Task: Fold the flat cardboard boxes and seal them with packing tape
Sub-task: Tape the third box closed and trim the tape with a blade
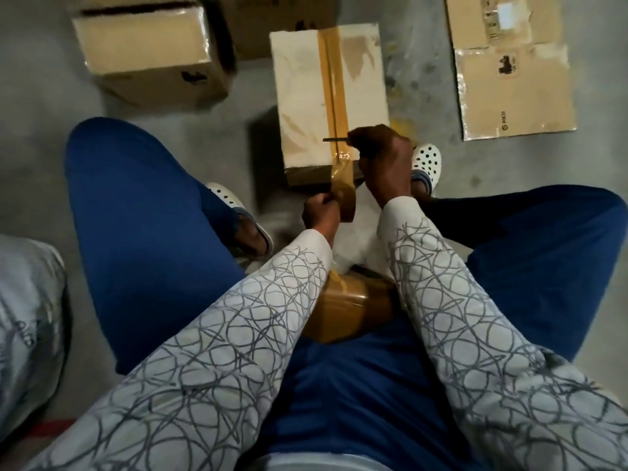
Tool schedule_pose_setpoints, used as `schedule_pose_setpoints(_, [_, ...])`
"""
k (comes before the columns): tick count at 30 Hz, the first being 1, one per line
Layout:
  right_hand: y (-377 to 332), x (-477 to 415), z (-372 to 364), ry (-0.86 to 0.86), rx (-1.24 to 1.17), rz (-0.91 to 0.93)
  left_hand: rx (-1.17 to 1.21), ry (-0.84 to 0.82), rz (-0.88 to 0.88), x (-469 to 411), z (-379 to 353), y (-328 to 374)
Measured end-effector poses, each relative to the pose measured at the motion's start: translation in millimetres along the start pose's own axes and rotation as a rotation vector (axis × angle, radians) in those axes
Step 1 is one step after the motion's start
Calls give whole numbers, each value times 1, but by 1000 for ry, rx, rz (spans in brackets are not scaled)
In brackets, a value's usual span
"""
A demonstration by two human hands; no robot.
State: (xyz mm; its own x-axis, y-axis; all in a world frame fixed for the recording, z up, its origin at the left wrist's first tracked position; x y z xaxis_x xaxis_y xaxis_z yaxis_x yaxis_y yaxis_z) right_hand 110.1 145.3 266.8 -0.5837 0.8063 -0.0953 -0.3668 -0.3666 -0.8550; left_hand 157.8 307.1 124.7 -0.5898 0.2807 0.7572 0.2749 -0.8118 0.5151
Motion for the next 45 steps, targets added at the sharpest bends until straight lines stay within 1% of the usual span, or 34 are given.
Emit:
schedule_pose_setpoints(1, [6, -2, -11, -54, 51, 6, -2, 4, 11, 2, 1, 1])
schedule_pose_setpoints(2, [28, 4, -23, -156, 159, -57, -7, 16, 17, 4, 5, 2])
schedule_pose_setpoints(4, [90, 46, -28, -386, 438, -342, -77, 16, 25, 12, 8, -2])
schedule_pose_setpoints(5, [119, 69, -16, -423, 513, -510, -104, 23, 41, 12, 10, -4])
schedule_pose_setpoints(7, [142, 89, 13, -303, 510, -736, -84, 37, 98, 11, 15, -15])
schedule_pose_setpoints(8, [138, 86, 21, -214, 475, -795, -64, 49, 117, 13, 18, -17])
schedule_pose_setpoints(9, [129, 79, 23, -164, 445, -838, -54, 56, 125, 13, 18, -17])
schedule_pose_setpoints(11, [107, 61, 17, -102, 346, -841, -38, 46, 123, 13, 15, -12])
schedule_pose_setpoints(13, [91, 52, 8, -37, 164, -826, -64, 53, 106, 14, 16, -4])
schedule_pose_setpoints(15, [98, 58, 1, 27, -24, -863, -78, 84, 98, 11, 21, 1])
schedule_pose_setpoints(17, [111, 77, -6, 115, -163, -922, -88, 102, 62, 12, 24, 5])
schedule_pose_setpoints(19, [104, 94, -14, 215, -303, -970, -104, 83, 5, 15, 22, 9])
schedule_pose_setpoints(22, [76, 113, -13, 321, -386, -982, -90, 22, -58, 23, 16, 9])
schedule_pose_setpoints(25, [69, 126, -4, 402, -412, -987, 18, -92, -38, 28, 8, 7])
schedule_pose_setpoints(27, [74, 133, -3, 411, -432, -1009, 65, -181, -63, 33, 0, 15])
schedule_pose_setpoints(28, [77, 135, -3, 418, -449, -1027, 47, -210, -89, 36, -3, 21])
schedule_pose_setpoints(29, [82, 139, -3, 435, -483, -1063, -30, -204, -143, 36, -2, 30])
schedule_pose_setpoints(30, [88, 142, -3, 466, -535, -1112, -207, -143, -239, 35, 2, 43])
schedule_pose_setpoints(31, [93, 146, -2, 496, -585, -1161, -411, -19, -339, 35, 10, 56])
schedule_pose_setpoints(32, [96, 149, -1, 519, -631, -1206, -577, 163, -448, 36, 21, 72])
schedule_pose_setpoints(33, [101, 150, 0, 546, -663, -1231, -681, 313, -547, 38, 30, 87])
schedule_pose_setpoints(34, [104, 151, 0, 574, -668, -1250, -735, 409, -641, 40, 35, 100])
schedule_pose_setpoints(35, [108, 151, 0, 594, -669, -1262, -793, 446, -722, 35, 32, 109])
schedule_pose_setpoints(36, [110, 152, -2, 609, -671, -1272, -860, 433, -802, 25, 25, 115])
schedule_pose_setpoints(39, [113, 151, -12, 630, -682, -1273, -1133, 261, -979, -15, -5, 117])
schedule_pose_setpoints(40, [115, 152, -17, 637, -673, -1277, -1164, 213, -1037, -24, -13, 117])
schedule_pose_setpoints(41, [116, 154, -21, 641, -660, -1288, -1166, 202, -1119, -30, -17, 120])
schedule_pose_setpoints(43, [120, 161, -34, 642, -657, -1318, -1103, 275, -1283, -37, -14, 124])
schedule_pose_setpoints(45, [123, 165, -45, 637, -671, -1341, -1094, 340, -1414, -45, -10, 124])
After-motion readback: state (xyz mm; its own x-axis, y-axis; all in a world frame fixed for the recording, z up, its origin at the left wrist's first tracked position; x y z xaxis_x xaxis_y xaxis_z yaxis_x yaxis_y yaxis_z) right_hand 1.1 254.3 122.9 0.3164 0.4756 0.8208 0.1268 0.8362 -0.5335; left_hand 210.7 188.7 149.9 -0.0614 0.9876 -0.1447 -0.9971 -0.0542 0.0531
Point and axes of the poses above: each hand's wrist, its own x-axis away from the middle knuckle, its own z-axis out of the back of the hand, y = z × x, the point moved 9 cm from there along -x, towards the middle knuckle, and after that the axes turned 14 degrees about -x, right-handed, at the moved point
